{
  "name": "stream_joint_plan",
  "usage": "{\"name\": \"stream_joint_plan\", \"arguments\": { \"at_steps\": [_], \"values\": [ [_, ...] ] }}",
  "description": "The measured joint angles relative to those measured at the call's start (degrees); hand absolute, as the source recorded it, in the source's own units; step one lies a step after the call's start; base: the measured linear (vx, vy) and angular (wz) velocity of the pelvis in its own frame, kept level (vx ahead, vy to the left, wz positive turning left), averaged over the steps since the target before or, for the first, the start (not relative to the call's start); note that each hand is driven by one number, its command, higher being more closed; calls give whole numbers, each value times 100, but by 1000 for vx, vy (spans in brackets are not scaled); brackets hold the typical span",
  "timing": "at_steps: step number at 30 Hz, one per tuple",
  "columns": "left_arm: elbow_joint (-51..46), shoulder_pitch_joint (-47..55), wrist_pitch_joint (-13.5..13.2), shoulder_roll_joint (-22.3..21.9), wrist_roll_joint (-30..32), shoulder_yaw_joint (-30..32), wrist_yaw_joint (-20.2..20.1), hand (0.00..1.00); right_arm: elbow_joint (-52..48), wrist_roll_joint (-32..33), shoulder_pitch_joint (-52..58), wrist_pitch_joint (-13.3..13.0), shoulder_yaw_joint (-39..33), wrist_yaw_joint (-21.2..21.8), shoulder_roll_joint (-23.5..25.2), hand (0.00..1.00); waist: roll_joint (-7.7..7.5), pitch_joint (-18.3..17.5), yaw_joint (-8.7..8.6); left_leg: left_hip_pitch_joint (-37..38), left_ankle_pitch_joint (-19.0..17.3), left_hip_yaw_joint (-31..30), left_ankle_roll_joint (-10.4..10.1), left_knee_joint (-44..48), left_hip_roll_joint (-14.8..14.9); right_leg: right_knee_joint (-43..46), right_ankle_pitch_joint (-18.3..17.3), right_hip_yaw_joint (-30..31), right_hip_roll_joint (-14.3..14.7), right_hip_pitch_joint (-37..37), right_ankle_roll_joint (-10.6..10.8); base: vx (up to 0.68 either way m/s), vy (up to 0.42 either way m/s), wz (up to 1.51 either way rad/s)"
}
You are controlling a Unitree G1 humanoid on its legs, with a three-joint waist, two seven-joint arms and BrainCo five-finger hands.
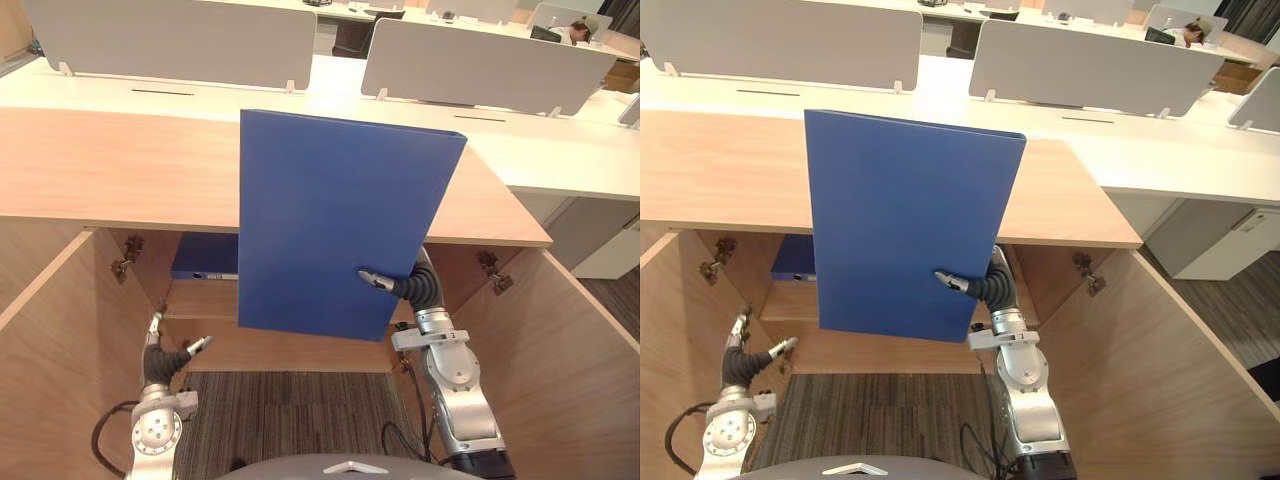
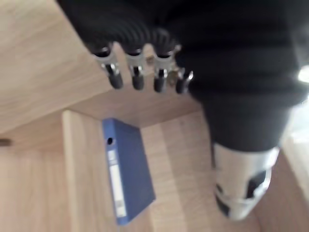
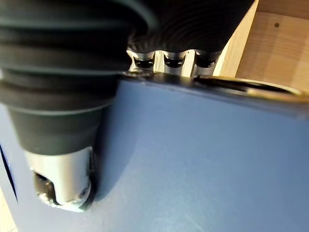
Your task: Walk over to the cabinet, pick up the folder, carry it to the office cabinet, place the folder inside the office cabinet, then close the office cabinet door
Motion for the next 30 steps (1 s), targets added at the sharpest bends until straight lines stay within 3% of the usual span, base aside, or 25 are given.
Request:
{"name": "stream_joint_plan", "arguments": {
  "at_steps": [4, 5, 7, 10, 13, 16, 21, 30],
  "values": [
    [510, -195, 40, 21, 1, 1, -44, 0, 62, -278, -210, -2, 158, -222, 2, 100, -17, 472, 8, -318, 61, 5, 20, 100, 10, 307, 45, -14, -31, -395, -26, -16, 4, 3],
    [657, -415, 44, 72, 4, -4, -44, 0, 136, -351, -417, -2, 223, -288, -9, 100, -87, 729, -19, -732, -100, 4, 48, 610, 29, 465, 43, -33, -74, -619, -31, -159, 6, 13],
    [909, -757, 48, 126, 6, 6, -46, 0, 346, -510, -851, -2, 302, -388, -52, 100, 42, 1173, 8, -1462, -500, 10, 55, 1631, 158, 770, 23, -34, -56, -1008, -61, -162, 4, 0],
    [1032, -1096, 78, 128, 8, 0, -40, 0, 483, -679, -1265, 13, 607, -477, -134, 100, 396, 1601, 77, -2432, -994, 18, 87, 2928, 487, 1505, -177, 11, 59, -1743, -119, -190, 63, -19],
    [1019, -1225, 84, 179, 7, -25, -32, 0, 227, -837, -1284, 13, 1075, -592, -127, 100, 434, 1748, 163, -3306, -1473, 45, 39, 3994, 722, 2732, -734, 100, 77, -2766, -209, -166, 48, -19],
    [954, -1248, 87, 178, 3, -97, -23, 0, -277, -981, -1303, 9, 1161, -682, -148, 100, 475, 1879, 209, -3818, -1673, 88, 35, 4523, 885, 3345, -982, 102, 63, -3322, -221, -97, -16, -6],
    [822, -1328, 88, 171, 0, -152, -4, 0, -520, -1002, -1600, -13, 1299, -864, -210, 100, 571, 1979, 238, -4688, -1909, 141, 34, 5272, 1118, 4179, -1271, 57, -20, -4218, -290, -55, -18, -1],
    [431, -1611, 78, 186, -68, -182, 90, 0, -518, -852, -2162, -11, 1201, -923, -313, 100, 706, 2308, 415, -5858, -2229, 42, 36, 6301, 1215, 5441, -1738, 108, -152, -5452, -274, -6, -22, 3]
  ]
}}
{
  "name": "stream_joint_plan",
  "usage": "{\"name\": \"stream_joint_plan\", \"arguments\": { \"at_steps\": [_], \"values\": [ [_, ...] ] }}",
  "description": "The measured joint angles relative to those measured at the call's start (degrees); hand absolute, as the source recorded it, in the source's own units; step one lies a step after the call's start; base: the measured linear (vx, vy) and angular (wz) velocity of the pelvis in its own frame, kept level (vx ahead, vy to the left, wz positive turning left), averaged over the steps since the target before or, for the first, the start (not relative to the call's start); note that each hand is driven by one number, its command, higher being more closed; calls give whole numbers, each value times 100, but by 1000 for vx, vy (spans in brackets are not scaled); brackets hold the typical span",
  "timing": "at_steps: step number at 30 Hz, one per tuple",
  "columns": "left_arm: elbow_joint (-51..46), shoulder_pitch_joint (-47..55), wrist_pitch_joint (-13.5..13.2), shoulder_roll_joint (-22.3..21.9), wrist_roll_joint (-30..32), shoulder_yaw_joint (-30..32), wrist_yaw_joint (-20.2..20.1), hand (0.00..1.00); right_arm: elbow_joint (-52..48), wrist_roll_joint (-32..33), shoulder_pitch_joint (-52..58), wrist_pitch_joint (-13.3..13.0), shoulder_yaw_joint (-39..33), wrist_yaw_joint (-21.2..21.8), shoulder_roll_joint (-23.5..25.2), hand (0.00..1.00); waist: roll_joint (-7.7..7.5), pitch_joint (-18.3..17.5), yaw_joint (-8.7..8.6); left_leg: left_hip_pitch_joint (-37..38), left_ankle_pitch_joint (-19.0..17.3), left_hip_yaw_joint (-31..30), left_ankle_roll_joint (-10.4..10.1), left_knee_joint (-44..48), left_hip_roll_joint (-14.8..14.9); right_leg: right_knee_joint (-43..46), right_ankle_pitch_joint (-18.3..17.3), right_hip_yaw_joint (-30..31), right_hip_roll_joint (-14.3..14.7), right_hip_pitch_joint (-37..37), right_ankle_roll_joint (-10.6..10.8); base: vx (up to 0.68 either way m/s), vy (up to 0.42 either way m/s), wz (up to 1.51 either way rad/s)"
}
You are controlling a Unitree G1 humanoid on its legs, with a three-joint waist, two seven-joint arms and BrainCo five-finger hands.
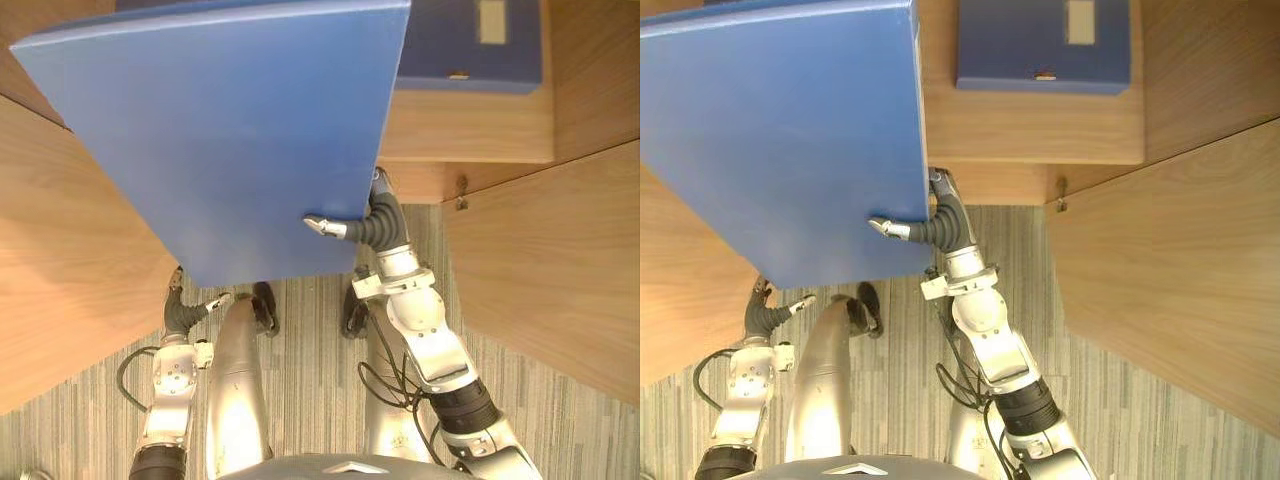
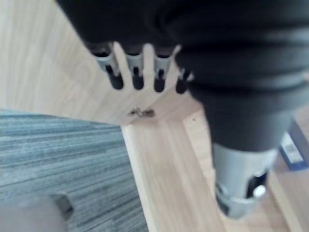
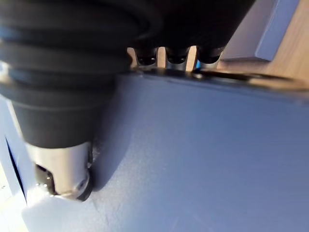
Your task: Walk over to the cabinet, pick up the folder, carry it to the office cabinet, place the folder inside the office cabinet, then close the office cabinet door
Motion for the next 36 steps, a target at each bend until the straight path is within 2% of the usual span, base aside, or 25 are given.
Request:
{"name": "stream_joint_plan", "arguments": {
  "at_steps": [5, 14, 17, 18, 21, 27, 36],
  "values": [
    [-87, -144, 1, 3, -168, -12, -2, 0, 86, 553, -101, 1, -373, 3, -4, 100, 8, 220, 56, -353, -59, -52, -21, 261, 58, 307, -104, -3, 3, -361, -46, -21, -76, 0],
    [-202, -346, -48, 14, -406, -29, -12, 0, 698, 2447, -289, -4, -1373, -20, 10, 100, 4, 282, 67, -744, -56, -162, -22, 431, 78, 533, -172, -57, -1, -724, -102, -46, -89, 2],
    [-350, -664, 66, 29, -508, -60, -20, 0, 1022, 3042, -646, -10, -1525, -38, 5, 100, 5, 298, 77, -881, -43, -205, -6, 502, 93, 604, -176, -90, 1, -831, -109, -59, -69, 1],
    [-619, -881, 82, 83, -570, -48, -37, 0, 1365, 3362, -1111, -11, -1612, -39, 17, 100, 11, 403, 57, -896, -17, -194, 1, 503, 92, 620, -168, -82, -8, -857, -117, -96, -85, 1],
    [-1114, -949, -13, 142, -710, 35, -35, 0, 1746, 3728, -1732, -11, -1997, -174, -10, 100, 10, 459, 96, -995, 14, -204, -1, 488, 93, 624, -160, -94, -9, -962, -130, -84, -81, 1],
    [-1106, -1043, -39, 201, -1051, 74, -46, 0, 2671, 4857, -2742, 23, -2571, -434, -142, 100, 9, 522, 125, -1086, 64, -213, -1, 436, 92, 593, -156, -125, -11, -1046, -136, -35, -58, 1],
    [-1081, -1248, -42, 271, -1299, 63, 14, 0, 3559, 6078, -3973, 18, -2734, -630, -470, 100, 8, 522, 107, -1212, 285, -327, -80, 127, 61, 384, -107, -326, -27, -1097, -208, -42, -60, 7]
  ]
}}
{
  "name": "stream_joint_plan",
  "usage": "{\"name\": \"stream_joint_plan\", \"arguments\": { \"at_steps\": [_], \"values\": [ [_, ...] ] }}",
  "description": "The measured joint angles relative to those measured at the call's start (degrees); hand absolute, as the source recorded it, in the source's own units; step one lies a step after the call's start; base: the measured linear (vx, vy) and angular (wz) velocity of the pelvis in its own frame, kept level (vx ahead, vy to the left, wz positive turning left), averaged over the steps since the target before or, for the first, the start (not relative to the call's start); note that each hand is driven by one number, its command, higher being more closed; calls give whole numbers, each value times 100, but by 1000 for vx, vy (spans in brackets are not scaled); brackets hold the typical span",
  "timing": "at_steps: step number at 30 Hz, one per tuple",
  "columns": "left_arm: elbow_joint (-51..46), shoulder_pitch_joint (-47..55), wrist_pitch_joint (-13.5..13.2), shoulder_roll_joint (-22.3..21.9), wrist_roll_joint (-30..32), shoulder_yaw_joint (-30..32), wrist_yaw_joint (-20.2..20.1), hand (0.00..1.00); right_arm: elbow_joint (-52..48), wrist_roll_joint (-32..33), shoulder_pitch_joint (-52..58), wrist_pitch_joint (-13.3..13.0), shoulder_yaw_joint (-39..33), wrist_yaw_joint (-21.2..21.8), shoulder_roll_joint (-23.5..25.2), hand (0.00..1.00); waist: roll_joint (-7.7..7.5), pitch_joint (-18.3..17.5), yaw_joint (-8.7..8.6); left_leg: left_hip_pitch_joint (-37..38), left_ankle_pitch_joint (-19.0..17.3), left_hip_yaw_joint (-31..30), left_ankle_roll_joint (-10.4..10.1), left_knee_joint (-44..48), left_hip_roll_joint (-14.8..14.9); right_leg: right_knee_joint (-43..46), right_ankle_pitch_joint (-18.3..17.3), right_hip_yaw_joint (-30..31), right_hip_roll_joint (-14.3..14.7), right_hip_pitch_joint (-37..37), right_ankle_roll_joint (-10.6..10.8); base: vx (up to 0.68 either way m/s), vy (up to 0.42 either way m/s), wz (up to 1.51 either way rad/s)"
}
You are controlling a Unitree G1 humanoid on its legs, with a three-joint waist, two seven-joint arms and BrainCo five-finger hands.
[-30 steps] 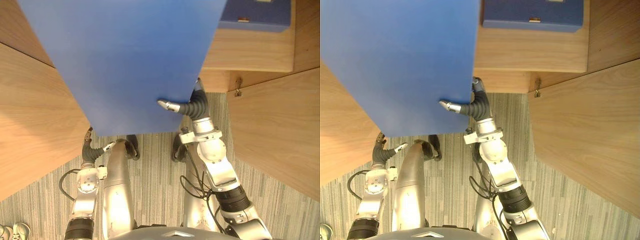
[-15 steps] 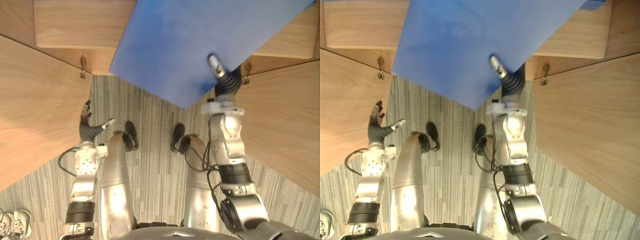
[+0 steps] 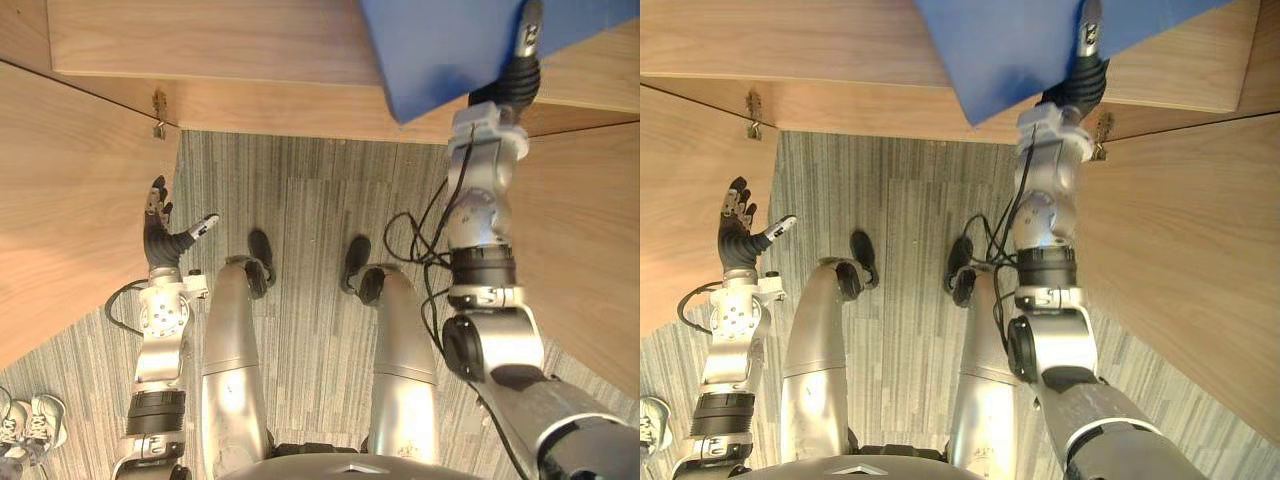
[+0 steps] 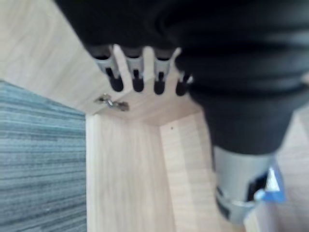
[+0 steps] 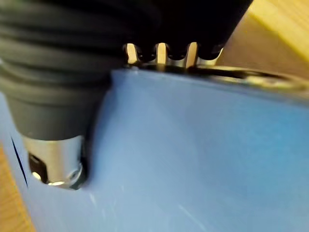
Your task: Walk over to the cabinet, pick up the folder, carry it to the office cabinet, place the folder inside the office cabinet, then close the office cabinet door
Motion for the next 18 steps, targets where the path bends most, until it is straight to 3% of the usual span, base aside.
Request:
{"name": "stream_joint_plan", "arguments": {
  "at_steps": [9, 17, 18],
  "values": [
    [253, -20, 19, -32, -126, -148, 17, 0, 365, 764, -739, -12, -164, -334, -211, 100, -1, -1, 17, -47, 358, -38, -86, -456, -11, -220, 81, -224, -28, -45, -131, -35, -43, 10],
    [264, -21, 70, -115, -223, -296, 55, 0, 576, 982, -1094, -32, -288, -740, -268, 100, -9, -6, 5, -42, 572, -95, -144, -725, -13, -352, 151, -353, -20, -44, -243, -35, -16, 6],
    [264, -20, 71, -139, -224, -325, 105, 0, 583, 990, -1118, -31, -290, -766, -274, 0, -9, -6, 4, -42, 598, -101, -152, -758, -13, -378, 166, -372, -16, -44, -259, -31, -6, 4]
  ]
}}
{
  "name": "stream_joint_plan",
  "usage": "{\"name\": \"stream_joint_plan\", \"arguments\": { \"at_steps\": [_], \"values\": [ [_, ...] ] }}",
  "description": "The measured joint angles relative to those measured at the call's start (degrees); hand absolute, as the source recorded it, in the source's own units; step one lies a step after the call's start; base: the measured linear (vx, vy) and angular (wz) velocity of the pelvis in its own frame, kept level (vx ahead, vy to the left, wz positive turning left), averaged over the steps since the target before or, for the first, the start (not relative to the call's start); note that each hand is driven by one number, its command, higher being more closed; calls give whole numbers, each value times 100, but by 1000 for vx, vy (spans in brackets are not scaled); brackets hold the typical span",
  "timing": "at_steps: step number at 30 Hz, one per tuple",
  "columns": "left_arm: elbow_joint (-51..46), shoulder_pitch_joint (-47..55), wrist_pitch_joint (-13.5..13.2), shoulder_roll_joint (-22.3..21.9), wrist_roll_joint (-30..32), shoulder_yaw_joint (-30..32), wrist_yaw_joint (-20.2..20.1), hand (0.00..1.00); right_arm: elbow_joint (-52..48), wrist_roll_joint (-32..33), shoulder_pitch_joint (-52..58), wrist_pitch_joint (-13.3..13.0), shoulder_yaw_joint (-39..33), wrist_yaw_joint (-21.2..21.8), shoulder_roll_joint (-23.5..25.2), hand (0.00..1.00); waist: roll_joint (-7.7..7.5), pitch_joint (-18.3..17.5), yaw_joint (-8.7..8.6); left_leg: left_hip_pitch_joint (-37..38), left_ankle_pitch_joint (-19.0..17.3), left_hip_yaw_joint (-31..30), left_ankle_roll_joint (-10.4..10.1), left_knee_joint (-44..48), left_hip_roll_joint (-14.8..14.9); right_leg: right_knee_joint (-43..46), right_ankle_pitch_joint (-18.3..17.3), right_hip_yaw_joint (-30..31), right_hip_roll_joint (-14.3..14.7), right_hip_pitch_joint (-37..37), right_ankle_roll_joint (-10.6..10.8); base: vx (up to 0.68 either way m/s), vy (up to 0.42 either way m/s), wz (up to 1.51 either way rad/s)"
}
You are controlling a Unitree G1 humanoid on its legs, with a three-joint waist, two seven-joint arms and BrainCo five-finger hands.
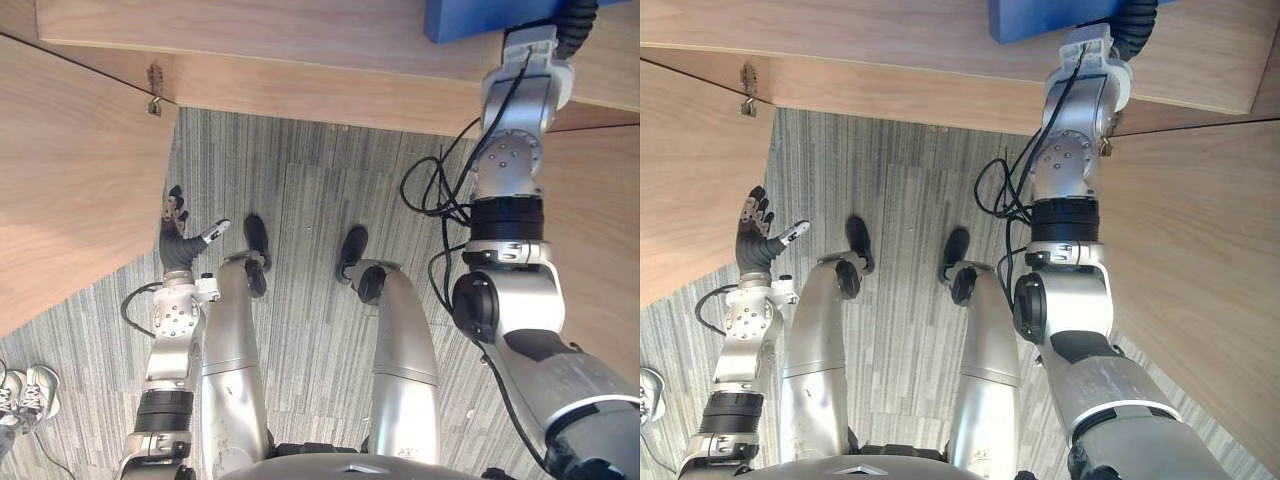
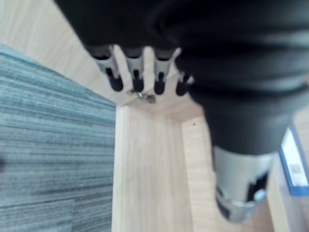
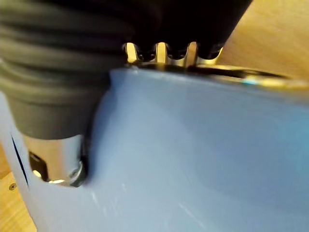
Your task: Walk over to the cabinet, pick up the folder, carry it to the office cabinet, place the folder inside the office cabinet, then close the office cabinet door
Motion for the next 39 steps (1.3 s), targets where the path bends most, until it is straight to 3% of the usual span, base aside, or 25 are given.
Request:
{"name": "stream_joint_plan", "arguments": {
  "at_steps": [17, 25, 34, 39],
  "values": [
    [-58, -5, 6, -20, -125, -115, 22, 0, 208, 278, -412, -90, 188, -104, -278, 0, -7, -8, -11, 65, 524, -20, -56, -688, -14, -467, 339, -160, 82, 7, -149, -19, 2, 2],
    [-58, -5, 48, -31, -124, -114, 19, 0, 208, 242, -412, -90, 379, -94, -356, 0, -7, -8, -18, 65, 576, -30, -47, -696, 0, -503, 407, -188, 88, 29, -172, 0, 0, 0],
    [-54, -4, 53, -16, -110, -115, 4, 0, 194, -31, -205, 184, 850, 417, -856, 0, -12, -11, -29, 222, 687, 29, -11, -917, 12, -809, 592, -200, 135, 212, -139, -1, 0, 0],
    [-32, -5, 55, 25, -107, -129, -114, 0, 205, -243, 19, 517, 1260, 775, -1386, 0, -18, -14, -67, 425, 759, 144, 48, -1159, 18, -1092, 720, -200, 167, 409, -113, -2, -1, -2]
  ]
}}
